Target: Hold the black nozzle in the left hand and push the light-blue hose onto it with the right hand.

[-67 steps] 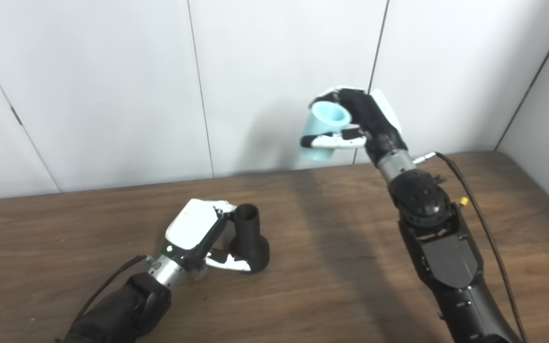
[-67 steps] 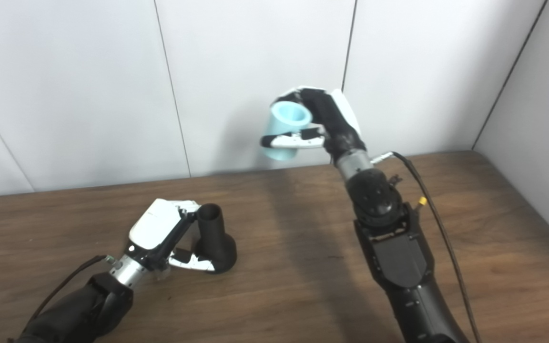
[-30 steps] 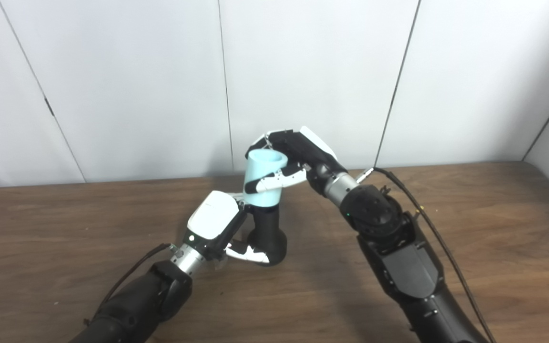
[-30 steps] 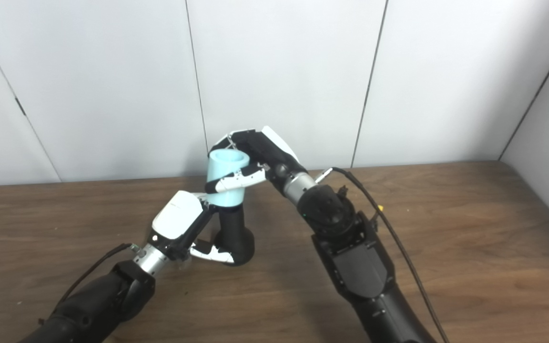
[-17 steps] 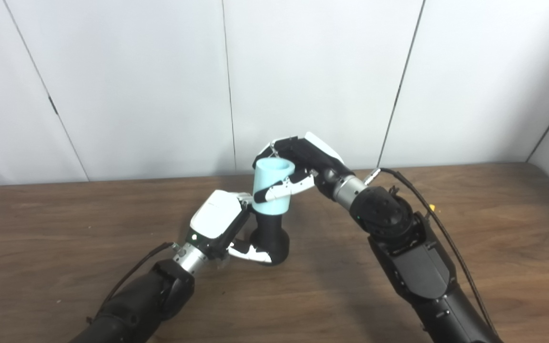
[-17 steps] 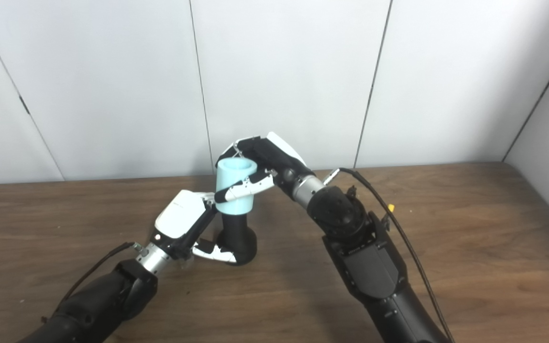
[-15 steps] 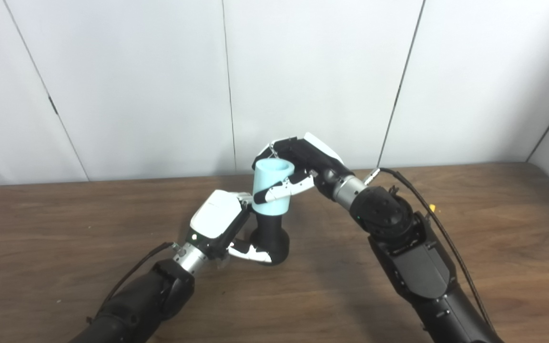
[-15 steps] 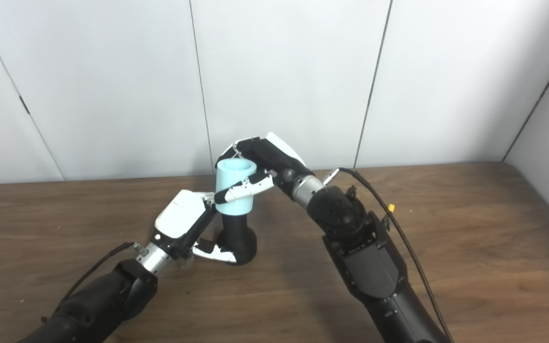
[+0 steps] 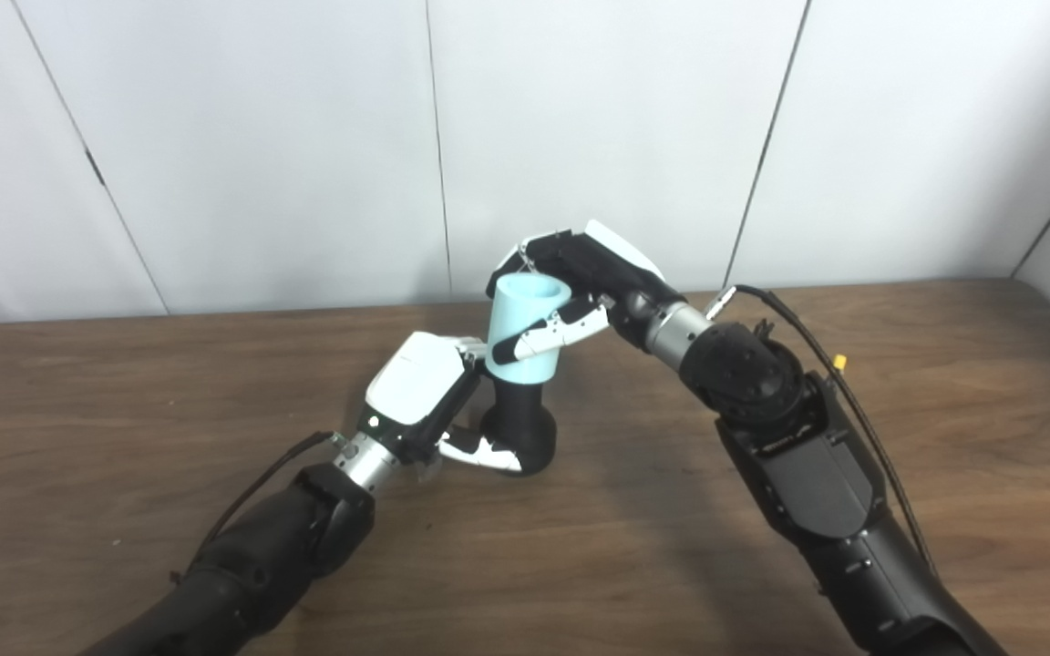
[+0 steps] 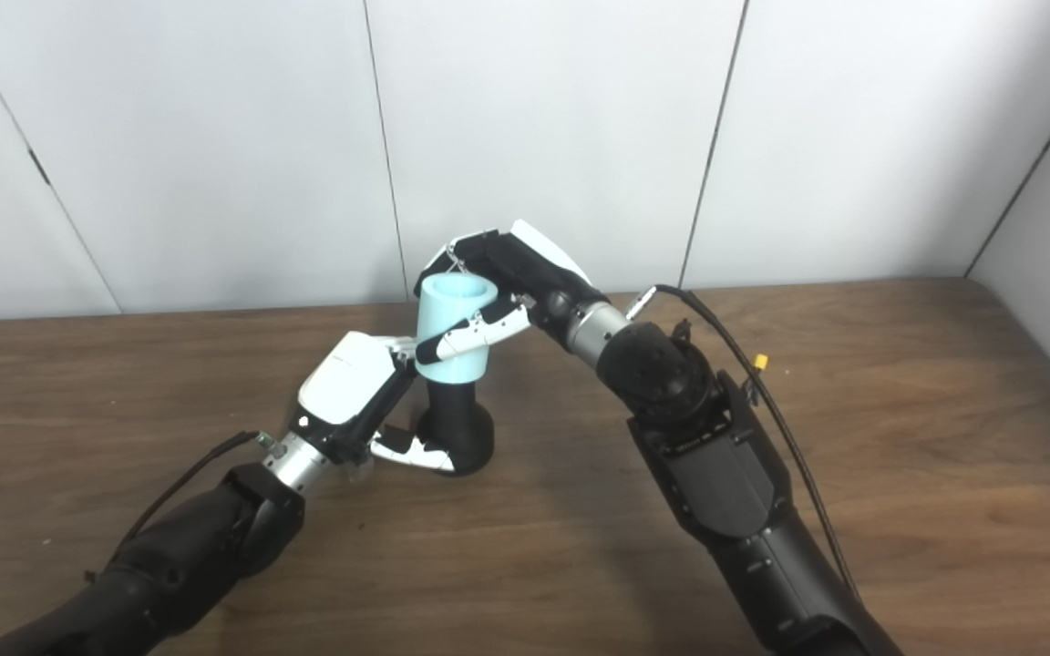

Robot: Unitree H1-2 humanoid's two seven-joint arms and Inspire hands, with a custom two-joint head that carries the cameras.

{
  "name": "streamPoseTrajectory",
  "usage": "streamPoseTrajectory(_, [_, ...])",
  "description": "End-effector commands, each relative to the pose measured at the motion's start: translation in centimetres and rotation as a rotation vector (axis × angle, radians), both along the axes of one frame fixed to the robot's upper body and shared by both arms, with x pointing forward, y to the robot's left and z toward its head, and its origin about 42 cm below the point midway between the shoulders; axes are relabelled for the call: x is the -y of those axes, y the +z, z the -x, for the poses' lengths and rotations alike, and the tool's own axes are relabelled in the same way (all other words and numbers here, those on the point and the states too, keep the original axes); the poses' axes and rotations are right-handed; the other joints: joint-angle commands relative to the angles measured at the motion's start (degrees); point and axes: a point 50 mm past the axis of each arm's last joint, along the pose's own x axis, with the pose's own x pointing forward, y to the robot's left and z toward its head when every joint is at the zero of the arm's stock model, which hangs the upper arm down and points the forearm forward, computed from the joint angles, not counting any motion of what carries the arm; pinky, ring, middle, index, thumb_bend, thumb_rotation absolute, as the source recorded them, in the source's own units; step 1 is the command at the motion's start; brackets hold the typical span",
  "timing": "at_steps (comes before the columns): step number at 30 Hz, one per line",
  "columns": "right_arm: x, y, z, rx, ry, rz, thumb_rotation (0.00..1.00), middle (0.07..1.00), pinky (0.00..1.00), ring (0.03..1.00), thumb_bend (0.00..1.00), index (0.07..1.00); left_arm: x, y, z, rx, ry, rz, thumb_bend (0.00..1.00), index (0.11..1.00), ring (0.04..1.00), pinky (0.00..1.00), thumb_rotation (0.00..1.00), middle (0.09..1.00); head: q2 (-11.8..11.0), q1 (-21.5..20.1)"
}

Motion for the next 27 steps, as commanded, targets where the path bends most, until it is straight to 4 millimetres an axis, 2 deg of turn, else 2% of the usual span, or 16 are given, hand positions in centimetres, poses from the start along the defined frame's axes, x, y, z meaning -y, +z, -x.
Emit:
streamPoseTrajectory(1, [-0.7, 2.3, 1.0, 0.136, 0.12, 0.032, 0.0, 0.48, 0.37, 0.44, 0.5, 0.509, -0.3, -9.9, 7.7, -0.268, -0.006, -0.13, 0.52, 0.465, 0.566, 0.47, 0.0, 0.51, 0.3, 0.1])
streamPoseTrajectory(11, [-0.8, -0.3, 2.0, 0.163, 0.183, 0.131, 0.0, 0.482, 0.35, 0.429, 0.5, 0.526, -0.4, -9.9, 8.1, -0.287, -0.023, -0.14, 0.53, 0.479, 0.563, 0.46, 0.0, 0.488, 1.3, -0.4])
streamPoseTrajectory(21, [-0.5, -1.0, 2.0, 0.164, 0.193, 0.144, 0.0, 0.483, 0.35, 0.424, 0.5, 0.529, -0.2, -9.9, 8.2, -0.283, -0.029, -0.139, 0.53, 0.48, 0.545, 0.45, 0.0, 0.484, 2.0, 0.0])
streamPoseTrajectory(27, [-0.3, -2.2, 1.8, 0.149, 0.191, 0.141, 0.0, 0.482, 0.35, 0.424, 0.5, 0.529, -0.3, -9.8, 8.3, -0.289, -0.03, -0.134, 0.53, 0.478, 0.549, 0.46, 0.0, 0.491, 2.2, 0.0])
